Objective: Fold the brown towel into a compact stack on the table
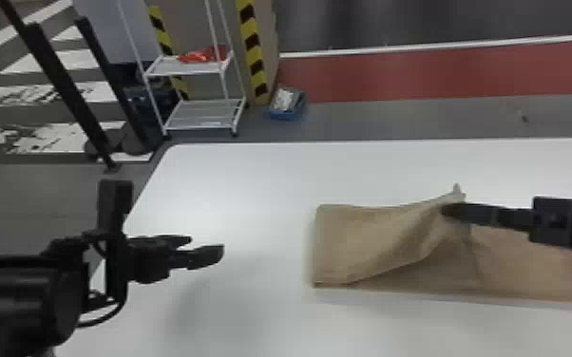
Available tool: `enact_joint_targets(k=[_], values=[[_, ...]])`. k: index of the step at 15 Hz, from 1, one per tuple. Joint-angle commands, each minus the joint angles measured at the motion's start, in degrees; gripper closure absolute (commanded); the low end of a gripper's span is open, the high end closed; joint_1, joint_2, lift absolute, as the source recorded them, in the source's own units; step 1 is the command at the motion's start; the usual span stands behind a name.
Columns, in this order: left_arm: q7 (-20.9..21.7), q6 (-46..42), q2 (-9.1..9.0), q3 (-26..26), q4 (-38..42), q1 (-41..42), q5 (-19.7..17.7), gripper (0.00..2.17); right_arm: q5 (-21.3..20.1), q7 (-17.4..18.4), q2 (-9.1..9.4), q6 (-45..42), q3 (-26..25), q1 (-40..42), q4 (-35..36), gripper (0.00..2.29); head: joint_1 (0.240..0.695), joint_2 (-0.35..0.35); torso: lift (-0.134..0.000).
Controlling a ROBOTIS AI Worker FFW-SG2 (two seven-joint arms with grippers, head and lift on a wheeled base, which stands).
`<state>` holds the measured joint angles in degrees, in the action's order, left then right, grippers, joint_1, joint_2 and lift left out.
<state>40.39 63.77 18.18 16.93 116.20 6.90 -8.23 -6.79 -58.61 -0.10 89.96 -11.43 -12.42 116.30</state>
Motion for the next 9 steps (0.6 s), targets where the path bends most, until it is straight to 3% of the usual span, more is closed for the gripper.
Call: enact_joint_targets(k=[1,3,7,9], values=[[-0.23,-0.35,-0.51,1.18,0.08,-0.05,-0.82,0.11,-0.32,-0.27,-1.57,0.12,-0.61,0.55,-0.55,1.20,0.695,0.195,-0.124],[-0.31,-0.53,-1.56,1.26,0.08,-0.31,-0.82,0.11,-0.85,-0.27,-3.33,-3.16,0.36,1.26,-4.16,1.20,0.695,0.187,-0.124],[-0.67,-0.53,-4.47,1.97,-0.27,-2.16,-0.73,0.11,0.11,-1.50,-7.37,-3.16,0.80,-1.56,-4.60,1.20,0.695,0.150,-0.124],[-0.58,-0.53,-6.14,3.11,0.78,-2.16,-1.08,0.11,-2.26,-1.59,-9.22,-5.10,5.01,-1.20,-6.00,1.20,0.695,0.132,-0.124]])
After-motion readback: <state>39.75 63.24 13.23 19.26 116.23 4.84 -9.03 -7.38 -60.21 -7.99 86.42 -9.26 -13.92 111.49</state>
